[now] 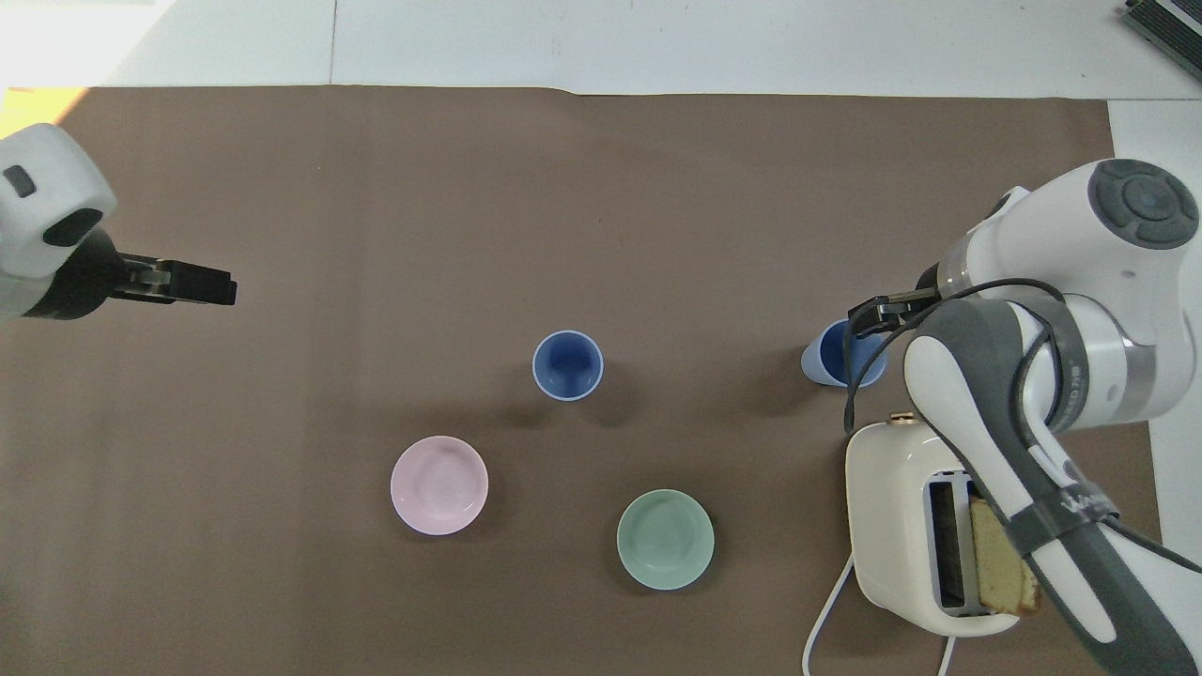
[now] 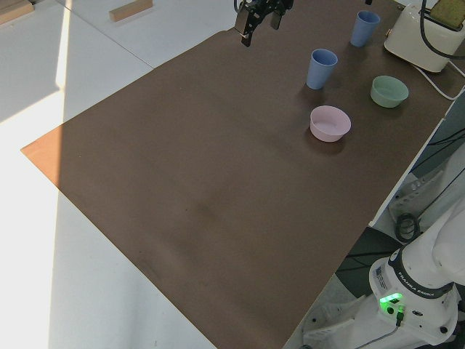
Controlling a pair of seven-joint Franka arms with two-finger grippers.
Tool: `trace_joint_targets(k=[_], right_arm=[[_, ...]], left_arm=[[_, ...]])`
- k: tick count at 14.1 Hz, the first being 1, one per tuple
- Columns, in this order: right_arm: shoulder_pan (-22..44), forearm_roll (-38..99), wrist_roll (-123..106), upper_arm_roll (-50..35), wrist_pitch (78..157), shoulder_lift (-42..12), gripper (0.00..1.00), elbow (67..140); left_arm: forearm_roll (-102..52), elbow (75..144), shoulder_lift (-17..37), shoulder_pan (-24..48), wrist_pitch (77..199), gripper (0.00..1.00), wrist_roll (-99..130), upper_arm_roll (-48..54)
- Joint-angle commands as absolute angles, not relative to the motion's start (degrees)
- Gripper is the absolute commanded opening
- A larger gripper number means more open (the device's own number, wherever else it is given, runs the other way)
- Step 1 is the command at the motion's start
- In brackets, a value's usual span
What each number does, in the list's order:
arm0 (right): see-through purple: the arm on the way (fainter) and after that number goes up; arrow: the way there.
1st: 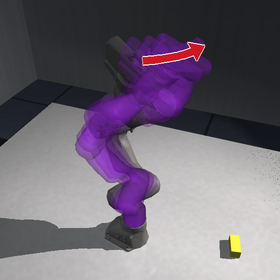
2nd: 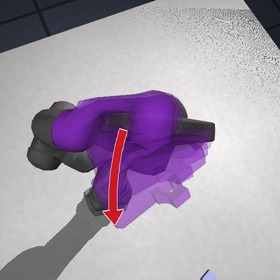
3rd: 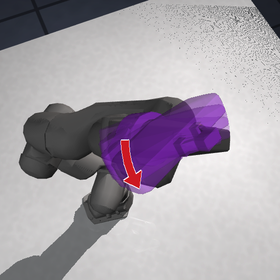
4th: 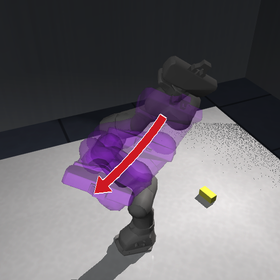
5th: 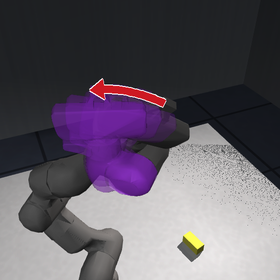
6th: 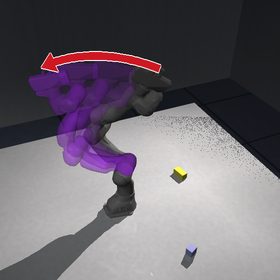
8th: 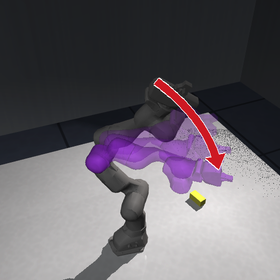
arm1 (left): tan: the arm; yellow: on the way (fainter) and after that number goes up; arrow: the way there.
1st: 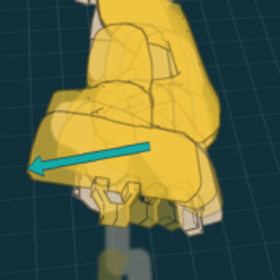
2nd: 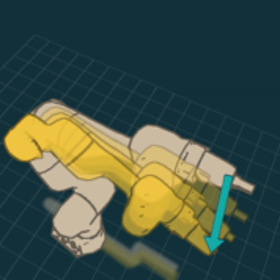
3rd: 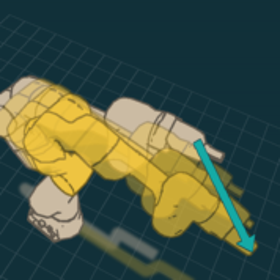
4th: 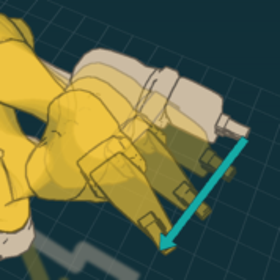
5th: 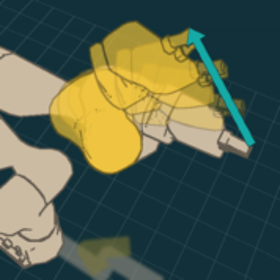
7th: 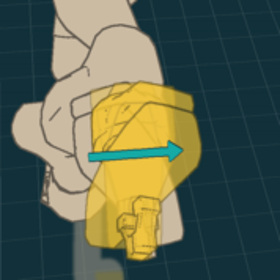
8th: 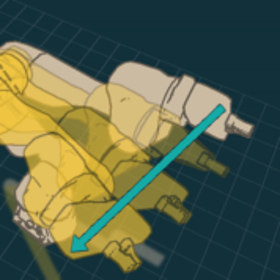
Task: Stack blue cups with both arms
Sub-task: 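Release the cup with the left gripper while the right gripper reaches the other cup, then grasp the second blue cup rim with the right gripper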
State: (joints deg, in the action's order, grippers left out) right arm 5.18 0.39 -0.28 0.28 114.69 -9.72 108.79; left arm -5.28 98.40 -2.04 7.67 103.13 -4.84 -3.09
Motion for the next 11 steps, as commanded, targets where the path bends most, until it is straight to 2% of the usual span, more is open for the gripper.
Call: trace_joint_targets(k=[1,6,7,9,10,11], right_arm=[[5.27,0.09,0.18,0.35,116.37,-10.72,1.0,110.3],[5.54,0.09,-2.09,0.26,118.3,-10.81,1.0,112.41],[5.54,0.09,-2.46,0.26,118.3,-10.81,0.66,112.41],[5.54,0.17,-4.56,0.26,118.48,-10.99,0.16,112.15],[5.54,0.18,-4.92,0.26,118.48,-11.16,0.0,112.06],[5.54,0.18,-5.1,0.26,118.48,-11.25,0.0,112.06]], left_arm=[[-4.31,91.08,0.26,3.97,96.18,1.0,-7.11,-2.37],[-0.97,87.28,0.53,3.69,90.45,1.0,-8.88,-2.46],[-0.97,86.75,0.53,3.69,89.92,1.0,-8.88,-2.37],[-0.79,86.31,0.35,3.78,89.21,1.0,-8.79,-2.37],[-1.05,86.92,-0.17,3.78,89.38,1.0,-8.88,-2.29],[-1.05,87.27,-0.35,3.78,89.12,1.0,-8.7,-2.29]])
